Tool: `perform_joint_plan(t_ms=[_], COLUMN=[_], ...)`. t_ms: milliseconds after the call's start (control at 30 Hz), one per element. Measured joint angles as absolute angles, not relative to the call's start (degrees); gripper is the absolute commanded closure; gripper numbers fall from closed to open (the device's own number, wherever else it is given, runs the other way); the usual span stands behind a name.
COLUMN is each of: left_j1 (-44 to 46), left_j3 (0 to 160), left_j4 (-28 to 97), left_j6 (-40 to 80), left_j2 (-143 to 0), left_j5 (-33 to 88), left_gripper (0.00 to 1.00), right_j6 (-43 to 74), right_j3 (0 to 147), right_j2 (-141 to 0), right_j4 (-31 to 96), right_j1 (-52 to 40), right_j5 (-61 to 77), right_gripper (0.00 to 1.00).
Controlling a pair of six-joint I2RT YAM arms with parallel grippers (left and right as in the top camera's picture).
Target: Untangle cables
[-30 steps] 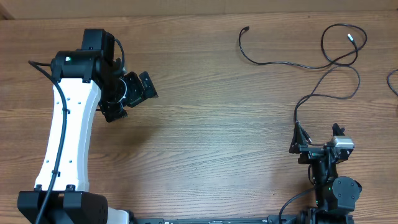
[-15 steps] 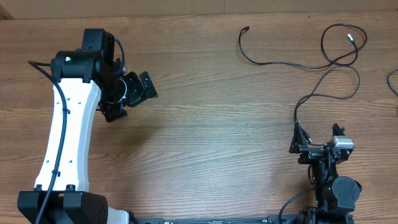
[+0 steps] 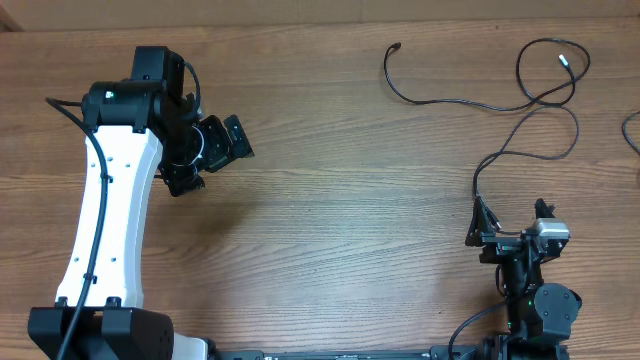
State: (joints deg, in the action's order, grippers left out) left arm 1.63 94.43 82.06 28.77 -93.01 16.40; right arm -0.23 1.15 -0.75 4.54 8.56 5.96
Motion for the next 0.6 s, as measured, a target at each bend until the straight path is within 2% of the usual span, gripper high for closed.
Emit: perform_joint_plan(t_ms=[233, 600], left_j1=[1.63, 1.63], left_j3=[94.21, 94.43], left_j4=[81.82, 81.89], left_j6=[28.8, 28.77], left_j2=[-82.83, -49.76], left_j5=[16.23, 16.23], left_gripper=[0.01, 0.01], right_j6=[-0.25, -0.25], right_j3=[1.15, 1.15], right_j2=[-0.75, -0.75], right_j4=[4.54, 4.54], right_j1=[8.54, 8.56], right_j5=[5.96, 5.96], right_gripper=[0.0, 0.0])
